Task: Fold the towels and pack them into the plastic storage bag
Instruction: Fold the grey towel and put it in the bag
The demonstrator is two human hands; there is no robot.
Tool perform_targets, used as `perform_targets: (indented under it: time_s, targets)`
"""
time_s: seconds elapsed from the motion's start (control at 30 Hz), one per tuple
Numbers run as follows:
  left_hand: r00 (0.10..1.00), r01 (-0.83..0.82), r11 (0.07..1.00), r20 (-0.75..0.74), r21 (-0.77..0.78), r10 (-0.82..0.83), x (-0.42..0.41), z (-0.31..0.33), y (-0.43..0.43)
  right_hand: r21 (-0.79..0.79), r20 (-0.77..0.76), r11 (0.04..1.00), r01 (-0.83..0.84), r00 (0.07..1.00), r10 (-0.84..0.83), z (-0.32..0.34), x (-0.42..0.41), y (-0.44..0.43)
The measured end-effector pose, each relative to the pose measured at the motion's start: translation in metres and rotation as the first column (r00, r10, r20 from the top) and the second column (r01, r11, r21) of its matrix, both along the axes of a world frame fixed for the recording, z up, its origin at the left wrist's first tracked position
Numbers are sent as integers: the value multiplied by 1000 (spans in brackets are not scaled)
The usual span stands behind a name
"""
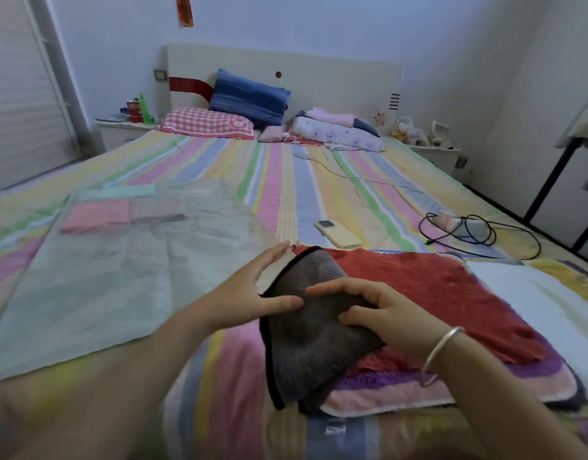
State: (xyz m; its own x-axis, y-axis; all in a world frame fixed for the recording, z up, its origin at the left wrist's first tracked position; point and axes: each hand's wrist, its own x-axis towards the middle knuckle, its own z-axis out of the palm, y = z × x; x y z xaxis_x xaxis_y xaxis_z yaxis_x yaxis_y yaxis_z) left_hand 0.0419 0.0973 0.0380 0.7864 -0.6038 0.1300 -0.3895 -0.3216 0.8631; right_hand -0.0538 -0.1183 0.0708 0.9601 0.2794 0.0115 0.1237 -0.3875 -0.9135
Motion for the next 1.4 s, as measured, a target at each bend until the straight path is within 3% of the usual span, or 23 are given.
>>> perform_targets:
  time_s: [0.07,0.13,0.2,0.27,0.4,0.5,0.57,0.67,0.73,0.87,1.0,1.1,1.17,1.23,1.3,1.4]
  targets:
    - [967,146,987,-221,60,-129,0,15,25,77,-72,987,-138,987,144,15,-4,10]
    - [901,236,963,-400,127,-168,-2,14,48,52,-104,981,-189,976,193,16,0,20]
    - [841,225,963,-528,149,-115,-4,1,67,-43,-106,984,-172,980,167,4,10,31]
    - [830,134,980,-557,150,-28,-5,-15,83,-199,-59,969,-145,989,136,-17,23,44]
    - [908,-163,964,-350,212,231,1,-46,104,-523,133,852,3,988,78,-62,40,81]
    - [878,-381,895,-214,230,428,11,-69,119,-784,292,598,168,949,117,-83,43,113]
    - [875,-421,854,-110,306,471,12,-81,125,-844,361,470,259,922,139,-92,39,135]
    - [860,-485,783,51,390,507,4,-88,121,-821,428,431,375,903,29,-103,28,165]
    - [834,-542,746,136,386,535,0,-89,117,-860,360,389,331,933,3,-112,24,177]
    - [801,-599,723,266,344,537,-5,-87,117,-849,292,455,268,956,-18,-133,22,182]
    - [777,-595,787,362,160,515,-2,-88,126,-886,272,397,241,962,23,-131,15,170]
    - [765,-592,798,397,119,508,7,-90,140,-816,318,518,258,948,29,-114,23,151]
    - [745,-616,769,445,173,497,14,-94,148,-696,188,695,181,980,-66,-98,30,138]
    - [775,-590,759,459,276,435,21,-102,152,-494,62,844,207,977,-204,-87,34,128]
    - [812,-555,750,430,359,395,25,-108,153,-307,-92,911,275,945,-315,-85,36,119]
    - [808,-571,739,405,358,428,31,-107,156,-120,-270,931,346,891,-366,-85,36,110]
